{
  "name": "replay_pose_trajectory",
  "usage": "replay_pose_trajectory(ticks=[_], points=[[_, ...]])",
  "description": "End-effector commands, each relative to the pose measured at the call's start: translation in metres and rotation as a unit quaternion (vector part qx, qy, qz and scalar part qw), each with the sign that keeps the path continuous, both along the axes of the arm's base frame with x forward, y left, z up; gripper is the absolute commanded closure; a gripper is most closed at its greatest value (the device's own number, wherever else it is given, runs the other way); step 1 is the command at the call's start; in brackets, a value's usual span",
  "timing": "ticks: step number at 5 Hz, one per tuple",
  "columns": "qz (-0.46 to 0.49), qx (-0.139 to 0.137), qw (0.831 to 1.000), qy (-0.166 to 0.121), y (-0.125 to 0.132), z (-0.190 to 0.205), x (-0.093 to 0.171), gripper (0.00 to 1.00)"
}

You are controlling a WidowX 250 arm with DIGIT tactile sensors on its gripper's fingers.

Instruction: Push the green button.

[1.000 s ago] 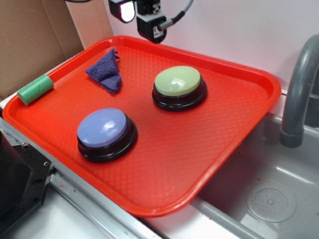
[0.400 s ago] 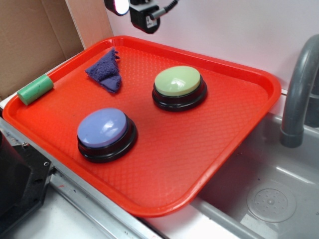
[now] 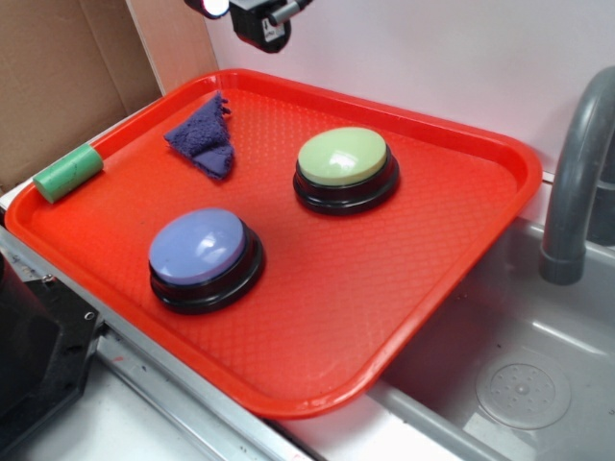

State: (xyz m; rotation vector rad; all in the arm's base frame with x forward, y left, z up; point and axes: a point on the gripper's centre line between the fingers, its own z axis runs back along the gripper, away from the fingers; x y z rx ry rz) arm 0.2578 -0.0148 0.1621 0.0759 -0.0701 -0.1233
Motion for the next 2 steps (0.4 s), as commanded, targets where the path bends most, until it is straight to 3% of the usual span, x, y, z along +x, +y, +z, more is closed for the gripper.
replay_pose_trajectory(ticks=[1, 2], points=[[-0.022, -0.005, 0.999, -0.041, 0.0014, 0.0221, -0.0155, 0.0], [-0.02, 0.023, 0.999, -0.023, 0.0016, 0.0245, -0.0247, 0.0]])
